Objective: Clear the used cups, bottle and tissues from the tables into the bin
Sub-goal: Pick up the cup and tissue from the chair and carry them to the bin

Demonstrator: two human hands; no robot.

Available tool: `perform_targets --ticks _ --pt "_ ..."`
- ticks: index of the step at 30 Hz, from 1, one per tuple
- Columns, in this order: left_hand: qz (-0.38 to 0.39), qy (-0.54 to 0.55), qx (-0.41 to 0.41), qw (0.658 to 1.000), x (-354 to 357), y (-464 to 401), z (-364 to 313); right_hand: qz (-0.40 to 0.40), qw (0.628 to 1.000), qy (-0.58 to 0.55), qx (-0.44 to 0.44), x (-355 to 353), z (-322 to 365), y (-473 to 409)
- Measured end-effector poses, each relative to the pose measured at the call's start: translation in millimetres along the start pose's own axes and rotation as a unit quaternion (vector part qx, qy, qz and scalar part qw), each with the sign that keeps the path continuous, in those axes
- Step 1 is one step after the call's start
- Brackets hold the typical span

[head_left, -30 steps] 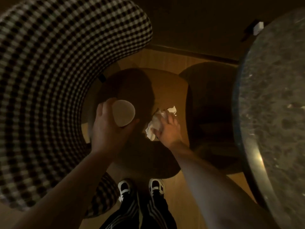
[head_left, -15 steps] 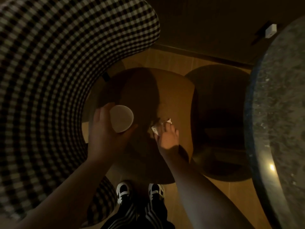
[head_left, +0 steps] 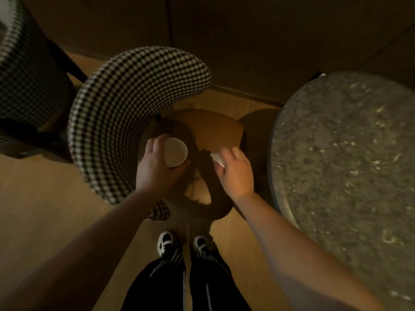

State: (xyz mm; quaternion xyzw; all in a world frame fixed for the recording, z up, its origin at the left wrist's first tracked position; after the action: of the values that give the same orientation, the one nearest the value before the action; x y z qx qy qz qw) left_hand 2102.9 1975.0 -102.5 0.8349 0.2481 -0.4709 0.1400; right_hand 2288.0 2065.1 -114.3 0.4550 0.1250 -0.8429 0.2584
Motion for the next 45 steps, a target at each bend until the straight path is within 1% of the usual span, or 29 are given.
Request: perform_targets --ticks 3,7,11,15,19,22,24,31,34,36,41,43,45 --pt "-0.033 -0.008 -0.011 0.999 -26 24 -7 -0.007 0.999 0.013 -0.045 -43 21 15" --pt "-0.109 -0.001 -0.046 0.993 -52 55 -15 -0.004 0.995 0.009 -0.096 -64 41 23" --pt "-0.173 0.018 -0.128 0.976 -74 99 -14 0.026 0.985 -0.004 -0.173 -52 68 24" --pt "-0.238 0.029 -0.220 0.946 -96 160 2 0.069 0.965 -0.032 -0.249 -23 113 35" --pt "-0.312 0.018 -0.330 0.891 -113 238 33 0.158 0.931 -0.051 -0.325 20 173 68" --pt "-0.356 0.013 -0.421 0.834 -124 305 56 0.227 0.896 -0.062 -0.377 51 218 110" --pt "-0.386 0.004 -0.468 0.795 -129 350 66 0.270 0.864 -0.075 -0.419 69 244 142" --pt "-0.466 -0.022 -0.581 0.667 -138 495 78 0.379 0.768 -0.071 -0.512 121 311 253" --pt "-0.477 -0.038 -0.630 0.611 -138 551 81 0.416 0.726 -0.067 -0.543 140 334 304" --pt "-0.486 -0.043 -0.653 0.580 -137 588 86 0.437 0.700 -0.066 -0.561 153 349 340" --pt "-0.502 -0.052 -0.689 0.521 -136 681 109 0.468 0.651 -0.060 -0.594 190 385 437" --pt "-0.504 -0.053 -0.699 0.505 -138 722 127 0.477 0.635 -0.058 -0.605 208 404 482" --pt "-0.502 -0.052 -0.707 0.496 -144 766 149 0.483 0.629 -0.062 -0.605 229 424 528"
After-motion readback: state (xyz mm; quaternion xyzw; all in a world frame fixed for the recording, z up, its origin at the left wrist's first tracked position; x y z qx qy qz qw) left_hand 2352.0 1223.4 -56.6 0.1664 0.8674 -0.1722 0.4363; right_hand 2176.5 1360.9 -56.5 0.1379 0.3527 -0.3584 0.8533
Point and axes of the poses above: each hand's wrist, its own y-axis away from the middle knuckle, its own x-axis out of the palm, z = x × y, the point moved 1 cm from there along -y, towards the middle knuckle, and after that the axes turned 9 degrees about -y, right-handed, at the moved point
